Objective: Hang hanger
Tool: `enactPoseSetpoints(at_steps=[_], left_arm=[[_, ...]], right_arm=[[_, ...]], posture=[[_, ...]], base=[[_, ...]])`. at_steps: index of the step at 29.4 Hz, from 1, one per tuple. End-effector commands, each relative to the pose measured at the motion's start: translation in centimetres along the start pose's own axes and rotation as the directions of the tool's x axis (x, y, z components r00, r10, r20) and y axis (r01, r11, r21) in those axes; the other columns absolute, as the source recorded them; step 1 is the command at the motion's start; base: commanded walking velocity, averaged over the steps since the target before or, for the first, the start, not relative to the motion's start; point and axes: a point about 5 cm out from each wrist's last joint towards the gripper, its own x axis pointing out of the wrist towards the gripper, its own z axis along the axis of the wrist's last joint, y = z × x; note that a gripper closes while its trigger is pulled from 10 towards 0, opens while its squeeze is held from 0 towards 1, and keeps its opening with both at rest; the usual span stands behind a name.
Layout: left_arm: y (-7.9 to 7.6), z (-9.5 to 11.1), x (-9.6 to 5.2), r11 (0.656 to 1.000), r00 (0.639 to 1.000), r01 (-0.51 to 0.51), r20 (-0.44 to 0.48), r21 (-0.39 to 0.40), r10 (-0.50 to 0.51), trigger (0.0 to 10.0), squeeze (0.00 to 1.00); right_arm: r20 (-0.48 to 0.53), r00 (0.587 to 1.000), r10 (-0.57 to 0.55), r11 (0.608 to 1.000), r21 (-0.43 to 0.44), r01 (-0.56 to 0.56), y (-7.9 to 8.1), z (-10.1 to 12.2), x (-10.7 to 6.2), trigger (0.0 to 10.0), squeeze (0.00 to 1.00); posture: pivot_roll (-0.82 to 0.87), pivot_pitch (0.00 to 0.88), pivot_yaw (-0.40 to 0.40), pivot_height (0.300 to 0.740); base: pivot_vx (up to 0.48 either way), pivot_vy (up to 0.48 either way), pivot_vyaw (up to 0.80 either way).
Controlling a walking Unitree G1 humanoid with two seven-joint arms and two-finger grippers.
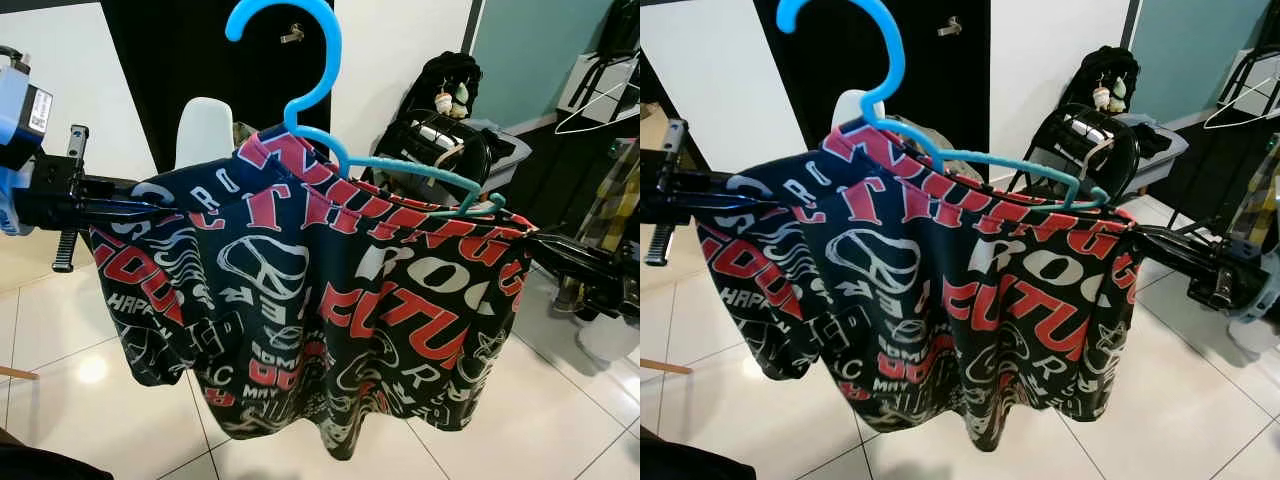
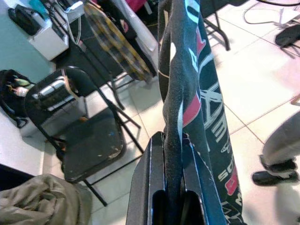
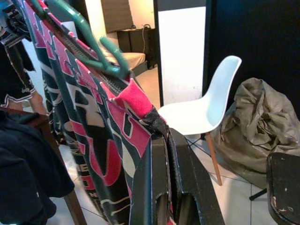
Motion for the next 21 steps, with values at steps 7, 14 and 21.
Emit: enactPoseSetpoints(at_steps=[7, 14, 21], left_arm=[[-0.6, -0.5, 0.1, 0.999, 0.997, 0.032, -0.066, -0.007, -0.032, 10.0, 0.0], [-0.9, -1.9, 2.0, 0.999, 0.994, -0.013, -0.106, 0.031, 0.016, 10.0, 0.0], [-1.8, -3.0, 5.4, 0.998, 0.997, -0.054, -0.044, 0.038, 0.055, 10.0, 0.0]], right_arm=[[0.015, 1.0, -0.009, 1.0, -0.03, 0.009, -0.2, 0.9, -0.3, 0.0, 0.0], [0.017, 0.999, 0.038, 0.998, -0.044, -0.038, -0.1, 1.3, 1.0, 0.0, 0.0], [0.009, 0.998, 0.067, 0.997, -0.049, -0.067, 0.0, 1.0, 3.8, 0.0, 0.0]], posture=[[-0.06, 0.0, 0.015, 0.74], [-0.06, 0.0, 0.009, 0.74], [-0.06, 0.0, 0.003, 0.74]], base=[[0.0, 0.0, 0.0], [0.0, 0.0, 0.0], [0.0, 0.0, 0.0]])
